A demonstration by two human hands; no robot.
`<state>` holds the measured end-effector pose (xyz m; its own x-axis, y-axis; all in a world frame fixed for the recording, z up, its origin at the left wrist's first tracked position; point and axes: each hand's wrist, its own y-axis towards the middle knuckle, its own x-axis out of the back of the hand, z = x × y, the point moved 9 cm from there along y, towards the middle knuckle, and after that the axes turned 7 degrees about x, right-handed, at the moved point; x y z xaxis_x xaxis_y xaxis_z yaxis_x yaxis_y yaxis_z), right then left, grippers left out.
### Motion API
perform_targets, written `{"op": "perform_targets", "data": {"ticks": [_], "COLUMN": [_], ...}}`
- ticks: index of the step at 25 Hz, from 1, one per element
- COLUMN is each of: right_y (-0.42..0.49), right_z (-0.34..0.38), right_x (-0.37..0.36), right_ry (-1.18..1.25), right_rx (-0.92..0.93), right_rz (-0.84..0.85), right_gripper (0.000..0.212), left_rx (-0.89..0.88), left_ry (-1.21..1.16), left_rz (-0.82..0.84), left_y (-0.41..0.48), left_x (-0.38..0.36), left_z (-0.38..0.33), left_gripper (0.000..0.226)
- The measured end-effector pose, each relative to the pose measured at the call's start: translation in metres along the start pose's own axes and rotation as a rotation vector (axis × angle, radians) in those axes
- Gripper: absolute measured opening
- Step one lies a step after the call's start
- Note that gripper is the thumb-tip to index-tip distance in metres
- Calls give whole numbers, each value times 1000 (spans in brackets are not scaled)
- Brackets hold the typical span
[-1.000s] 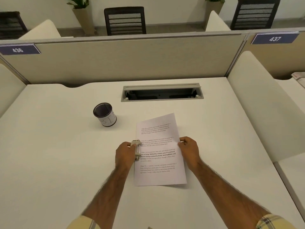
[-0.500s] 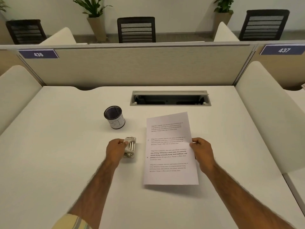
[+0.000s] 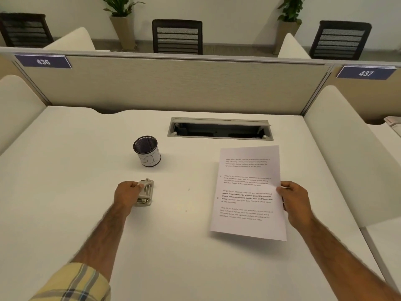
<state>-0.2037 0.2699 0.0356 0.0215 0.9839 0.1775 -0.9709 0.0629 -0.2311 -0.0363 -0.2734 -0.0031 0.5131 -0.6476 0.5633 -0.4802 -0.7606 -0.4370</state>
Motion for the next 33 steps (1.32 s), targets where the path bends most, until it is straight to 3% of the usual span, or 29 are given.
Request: {"op": "perform_targets", "data": {"ticks": [3, 5, 7, 8, 11, 13, 17, 19, 22, 28, 33], "right_y": [1, 4, 8, 11, 23, 31, 50, 62, 84, 115, 135], "right_z": [-5, -8, -10, -10, -10, -9, -1, 1, 3, -3, -12], "right_x": [9, 15, 24, 27, 40, 50, 85, 100, 118, 119, 115], "right_ry": [-7, -23, -23, -17, -11, 3, -29, -47, -60, -67, -106], "right_rx": [-7, -10, -13, -14, -15, -12, 1, 4, 1, -23, -55], "right_rz": [-12, -12, -18, -20, -26, -30, -45, -43, -54, -17, 21], "right_gripper": [22, 22, 21, 21, 20, 20, 21, 22, 22, 21, 19], "left_rx": [-4, -50, -251, -379, -571, -510, -116, -18, -14, -25, 16], "left_ry": [54, 240, 348, 312, 177, 102, -206, -299, -265, -125, -127], "left_rz": [11, -138, -378, -405, -33, 186, 389, 460, 463, 444, 430], "left_y": [-3, -18, -53, -77, -137, -165, -188, -194, -193, -181, -170], "left_x": [-1, 13, 19, 8, -84, -151, -243, -273, -296, -332, -343], "left_z": [-3, -15, -43, -59, -98, -112, -128, -138, -151, -161, -165], "left_gripper": [16, 32, 42, 41, 42, 46, 42, 31, 8, 20, 12]}}
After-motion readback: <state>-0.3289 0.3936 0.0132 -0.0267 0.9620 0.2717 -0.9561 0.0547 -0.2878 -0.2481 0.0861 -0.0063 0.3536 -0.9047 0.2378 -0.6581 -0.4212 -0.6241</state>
